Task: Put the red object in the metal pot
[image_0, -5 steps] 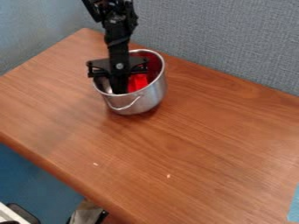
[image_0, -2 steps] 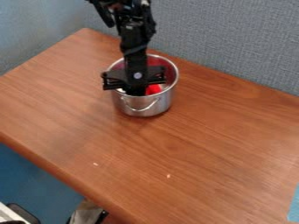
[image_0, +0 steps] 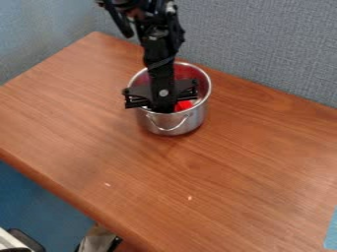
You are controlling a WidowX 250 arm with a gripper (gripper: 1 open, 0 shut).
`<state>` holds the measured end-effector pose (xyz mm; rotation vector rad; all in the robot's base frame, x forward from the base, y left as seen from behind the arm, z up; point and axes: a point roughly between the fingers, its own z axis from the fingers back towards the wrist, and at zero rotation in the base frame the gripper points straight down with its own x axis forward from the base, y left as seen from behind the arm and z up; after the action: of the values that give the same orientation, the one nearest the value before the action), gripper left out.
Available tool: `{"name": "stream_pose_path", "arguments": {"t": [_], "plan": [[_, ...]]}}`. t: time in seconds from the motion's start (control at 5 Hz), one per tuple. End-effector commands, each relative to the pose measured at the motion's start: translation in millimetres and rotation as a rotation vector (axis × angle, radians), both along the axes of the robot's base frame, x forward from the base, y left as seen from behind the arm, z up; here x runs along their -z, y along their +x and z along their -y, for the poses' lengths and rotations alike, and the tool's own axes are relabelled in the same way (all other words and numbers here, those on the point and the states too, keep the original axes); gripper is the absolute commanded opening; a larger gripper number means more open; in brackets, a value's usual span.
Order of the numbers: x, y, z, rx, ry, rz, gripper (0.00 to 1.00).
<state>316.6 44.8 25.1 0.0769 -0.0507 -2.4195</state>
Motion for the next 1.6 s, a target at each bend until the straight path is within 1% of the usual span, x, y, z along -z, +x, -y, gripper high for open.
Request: {"name": "stream_pose_path", "arguments": {"t": [0.0,0.4,0.6,0.8,1.0,1.4], "plan": [[1.7,-1.3,-13,-0.076,-0.022,0.046,0.00],[9.2,9.8,-10,-0.220,-0.010,0.095,0.00],[7.8,6.0,0,-0.205,-0.048,0.092,1.00],[5.9,1.4,11,-0.188,-0.086,0.088,1.00],[5.2,-3.0,17,-0.183,-0.119,0.083,0.00],[8.2,-16.5,37,-0.430,-0.138,0.076,0.00]]}}
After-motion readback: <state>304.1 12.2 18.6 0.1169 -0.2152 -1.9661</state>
